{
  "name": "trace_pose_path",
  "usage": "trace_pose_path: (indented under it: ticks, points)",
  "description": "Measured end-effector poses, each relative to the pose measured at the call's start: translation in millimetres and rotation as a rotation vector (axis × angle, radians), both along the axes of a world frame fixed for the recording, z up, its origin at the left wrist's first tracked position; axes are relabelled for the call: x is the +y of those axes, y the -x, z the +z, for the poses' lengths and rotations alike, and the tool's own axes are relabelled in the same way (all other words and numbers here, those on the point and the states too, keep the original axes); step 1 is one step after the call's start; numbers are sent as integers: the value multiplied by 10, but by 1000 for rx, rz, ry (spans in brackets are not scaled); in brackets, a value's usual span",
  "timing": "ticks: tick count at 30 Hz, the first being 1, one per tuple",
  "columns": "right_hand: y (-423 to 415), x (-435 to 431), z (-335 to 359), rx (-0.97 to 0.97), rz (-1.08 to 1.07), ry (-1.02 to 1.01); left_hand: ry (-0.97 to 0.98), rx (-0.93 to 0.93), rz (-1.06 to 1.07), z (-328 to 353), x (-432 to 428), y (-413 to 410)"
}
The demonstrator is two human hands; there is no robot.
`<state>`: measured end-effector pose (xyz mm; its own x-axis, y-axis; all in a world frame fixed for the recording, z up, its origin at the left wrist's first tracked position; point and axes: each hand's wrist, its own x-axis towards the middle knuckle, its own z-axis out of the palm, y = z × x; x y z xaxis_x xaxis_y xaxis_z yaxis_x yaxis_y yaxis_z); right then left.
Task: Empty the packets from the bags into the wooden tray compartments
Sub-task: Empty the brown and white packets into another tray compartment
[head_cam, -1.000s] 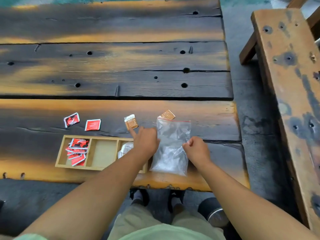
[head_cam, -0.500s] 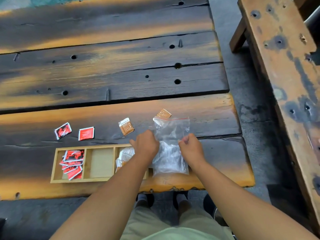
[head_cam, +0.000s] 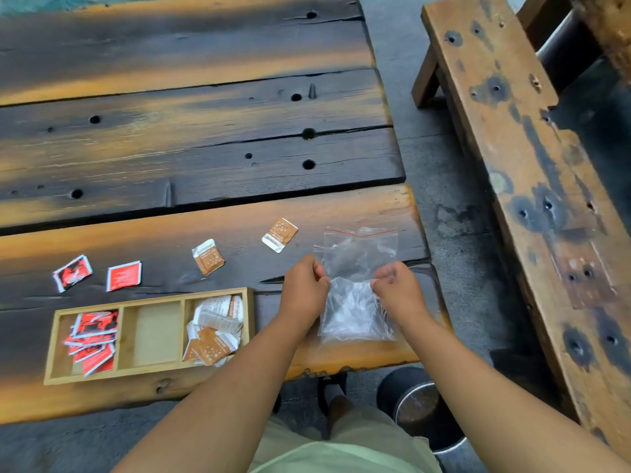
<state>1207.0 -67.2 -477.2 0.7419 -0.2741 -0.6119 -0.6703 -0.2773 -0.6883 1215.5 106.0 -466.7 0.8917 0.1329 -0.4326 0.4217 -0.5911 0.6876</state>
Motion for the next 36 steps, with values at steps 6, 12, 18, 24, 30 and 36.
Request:
trace_pose_path:
  ticks: [6, 12, 18, 24, 30, 36]
  points:
    - [-34, -190, 1, -91, 47, 69, -77, -24, 28, -97, -119, 22]
    - [-8, -181, 65, -171, 135, 185, -42, -67, 110, -93, -53, 107]
    - [-92, -176, -90, -68, 217, 234, -70, 23, 115, -286, -15, 125]
    - [-99, -171, -214, -61, 365, 475, -120, 39, 68, -388, -46, 103]
    - [-48, -182, -172, -100, 249, 365, -124, 15, -14, -302, -48, 152]
    - [54, -24, 130, -232, 245, 281, 11, -68, 4, 16, 280, 361]
